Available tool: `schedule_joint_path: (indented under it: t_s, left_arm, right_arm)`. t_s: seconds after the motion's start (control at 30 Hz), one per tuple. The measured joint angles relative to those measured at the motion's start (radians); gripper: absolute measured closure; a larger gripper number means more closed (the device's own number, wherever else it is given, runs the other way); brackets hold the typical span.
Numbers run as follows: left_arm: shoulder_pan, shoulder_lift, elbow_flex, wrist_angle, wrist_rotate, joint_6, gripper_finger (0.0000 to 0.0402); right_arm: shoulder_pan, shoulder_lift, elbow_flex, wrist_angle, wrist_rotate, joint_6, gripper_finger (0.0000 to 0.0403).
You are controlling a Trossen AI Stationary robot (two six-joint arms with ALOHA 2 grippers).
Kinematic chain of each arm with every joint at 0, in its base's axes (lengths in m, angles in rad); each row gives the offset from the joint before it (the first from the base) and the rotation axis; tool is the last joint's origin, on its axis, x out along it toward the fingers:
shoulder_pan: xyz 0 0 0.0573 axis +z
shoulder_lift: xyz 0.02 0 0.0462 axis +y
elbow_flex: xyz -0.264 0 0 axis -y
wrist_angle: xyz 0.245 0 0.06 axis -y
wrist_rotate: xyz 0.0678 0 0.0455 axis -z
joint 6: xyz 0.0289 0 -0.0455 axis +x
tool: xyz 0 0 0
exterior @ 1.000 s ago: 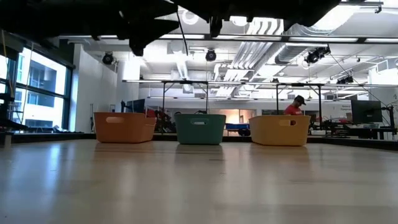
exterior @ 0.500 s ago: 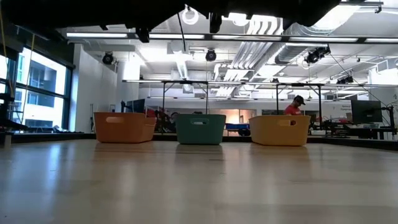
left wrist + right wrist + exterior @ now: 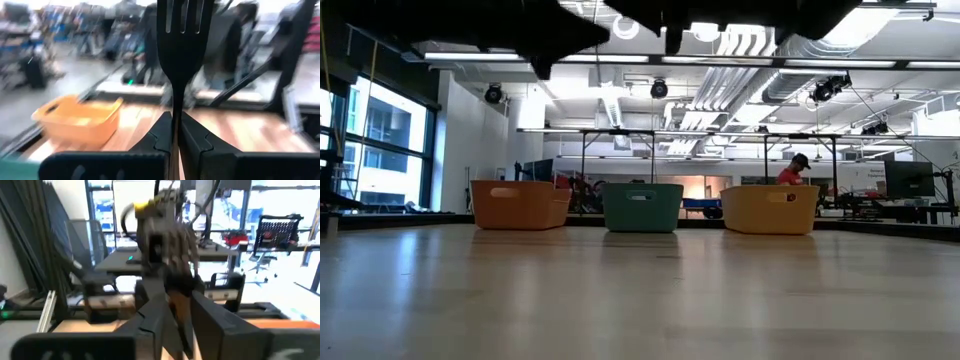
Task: Sort silverware by color (type)
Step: Put the black fork into the orange bin
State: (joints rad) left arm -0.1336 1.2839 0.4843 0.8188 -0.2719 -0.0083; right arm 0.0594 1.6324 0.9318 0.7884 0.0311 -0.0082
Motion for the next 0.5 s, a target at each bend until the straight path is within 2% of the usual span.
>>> schedule_joint_path:
  t_s: [0.13,0.27,0.37,0.5]
  left_arm:
    - [0.075,-0.129,-0.001,-0.233,-0.016,-0.067,0.0398]
    - [0.221,-0.252,0.018,-0.562,-0.023,-0.167,0.0398]
    - [0.368,-0.288,0.083,-0.824,0.007,-0.189,0.0398]
    - [0.57,-0.254,0.178,-1.026,0.094,-0.159,0.0398]
  right_arm:
    - [-0.023,-0.07,0.002,-0.081,0.06,-0.027,0.0285]
    - [-0.034,-0.154,0.0,-0.235,0.178,-0.109,0.0278]
    - [-0.034,-0.194,0.001,-0.335,0.261,-0.145,0.03]
    - [-0.036,-0.209,0.001,-0.406,0.273,-0.158,0.036]
